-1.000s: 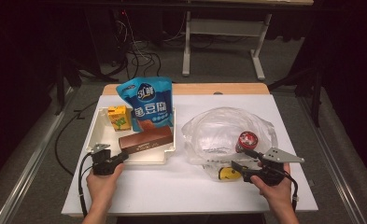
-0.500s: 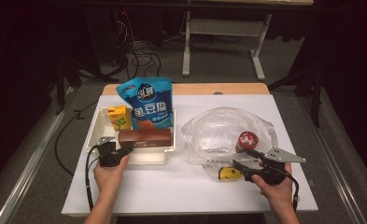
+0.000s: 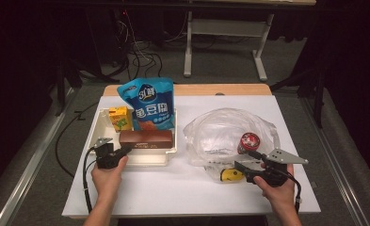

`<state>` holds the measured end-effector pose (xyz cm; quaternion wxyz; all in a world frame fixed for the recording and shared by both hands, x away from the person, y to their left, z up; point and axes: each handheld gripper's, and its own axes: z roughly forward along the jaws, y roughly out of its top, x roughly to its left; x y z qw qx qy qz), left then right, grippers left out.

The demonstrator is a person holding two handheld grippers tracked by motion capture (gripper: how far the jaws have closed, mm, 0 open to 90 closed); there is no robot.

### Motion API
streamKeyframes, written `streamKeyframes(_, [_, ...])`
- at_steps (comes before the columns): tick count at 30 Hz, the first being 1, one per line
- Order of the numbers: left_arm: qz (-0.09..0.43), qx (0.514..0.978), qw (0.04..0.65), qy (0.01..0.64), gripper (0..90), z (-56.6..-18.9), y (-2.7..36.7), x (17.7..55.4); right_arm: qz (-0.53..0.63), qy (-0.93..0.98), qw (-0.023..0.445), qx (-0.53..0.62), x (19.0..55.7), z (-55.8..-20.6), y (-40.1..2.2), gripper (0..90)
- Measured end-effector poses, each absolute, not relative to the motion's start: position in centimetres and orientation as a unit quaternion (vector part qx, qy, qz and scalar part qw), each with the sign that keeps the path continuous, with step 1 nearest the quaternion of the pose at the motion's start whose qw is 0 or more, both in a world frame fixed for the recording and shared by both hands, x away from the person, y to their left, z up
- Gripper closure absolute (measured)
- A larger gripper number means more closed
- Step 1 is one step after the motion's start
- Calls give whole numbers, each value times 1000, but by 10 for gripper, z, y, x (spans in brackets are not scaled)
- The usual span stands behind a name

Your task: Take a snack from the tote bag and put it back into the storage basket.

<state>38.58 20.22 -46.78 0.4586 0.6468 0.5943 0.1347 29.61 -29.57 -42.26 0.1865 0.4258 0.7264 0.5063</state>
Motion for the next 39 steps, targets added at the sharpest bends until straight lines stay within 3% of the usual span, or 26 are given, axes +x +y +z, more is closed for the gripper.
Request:
streamKeyframes(6, [138, 649, 464, 587, 854, -463, 208, 372, 492, 723, 217, 435, 293, -417, -295, 285])
streamKeyframes(17, [144, 674, 479, 544, 623, -443, 201, 350, 456, 689, 262, 499, 304, -409, -302, 357])
streamKeyframes(25, [153, 670, 498, 528, 510, -438, 202, 344, 403, 676, 278, 550, 319, -420, -307, 330])
streamKeyframes(32, [160, 687, 507, 495, 320, -431, 189, 340, 371, 683, 268, 569, 336, -433, -306, 224])
streamKeyframes(39, [160, 696, 500, 490, 302, -432, 185, 340, 352, 685, 269, 579, 357, -443, -301, 229])
